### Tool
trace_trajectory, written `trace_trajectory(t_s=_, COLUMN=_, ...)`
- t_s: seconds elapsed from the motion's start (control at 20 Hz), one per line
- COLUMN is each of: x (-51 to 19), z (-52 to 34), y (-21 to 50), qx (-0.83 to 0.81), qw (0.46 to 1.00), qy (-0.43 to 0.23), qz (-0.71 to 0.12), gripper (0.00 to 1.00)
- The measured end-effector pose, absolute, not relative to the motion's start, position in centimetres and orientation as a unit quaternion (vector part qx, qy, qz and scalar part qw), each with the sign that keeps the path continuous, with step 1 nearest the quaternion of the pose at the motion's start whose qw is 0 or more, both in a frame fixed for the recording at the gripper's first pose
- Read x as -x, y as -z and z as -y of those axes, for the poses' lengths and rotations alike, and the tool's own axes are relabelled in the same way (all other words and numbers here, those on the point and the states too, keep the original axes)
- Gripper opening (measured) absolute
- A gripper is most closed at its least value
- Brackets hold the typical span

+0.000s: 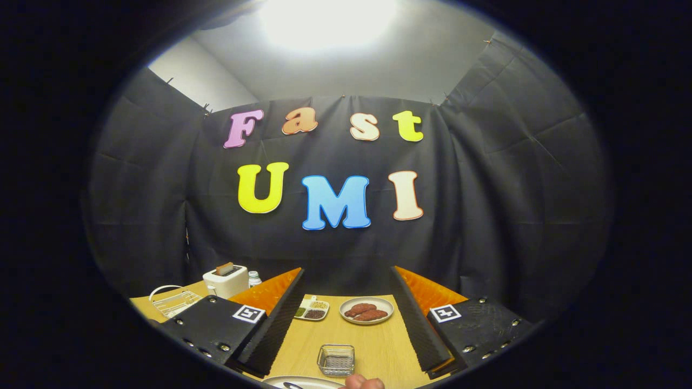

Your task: Take the plate from the dish rack, then take the spoon from the basket and place it into the plate.

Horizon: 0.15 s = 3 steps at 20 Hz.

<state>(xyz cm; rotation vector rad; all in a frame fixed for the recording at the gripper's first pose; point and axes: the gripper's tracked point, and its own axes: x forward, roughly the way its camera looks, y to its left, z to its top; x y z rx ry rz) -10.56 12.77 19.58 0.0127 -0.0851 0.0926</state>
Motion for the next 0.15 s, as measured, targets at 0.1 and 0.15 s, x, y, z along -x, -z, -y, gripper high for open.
trace_trajectory(t_s=0.1, x=10.5, z=-11.6, y=-18.7, qx=-0.007, qw=0.999, qy=-0.041, qz=0.035, gripper=0.95)
trace_trajectory(t_s=0.15, x=10.5, z=-10.8, y=-18.2, qx=-0.007, qw=0.999, qy=-0.037, qz=0.03, gripper=0.95)
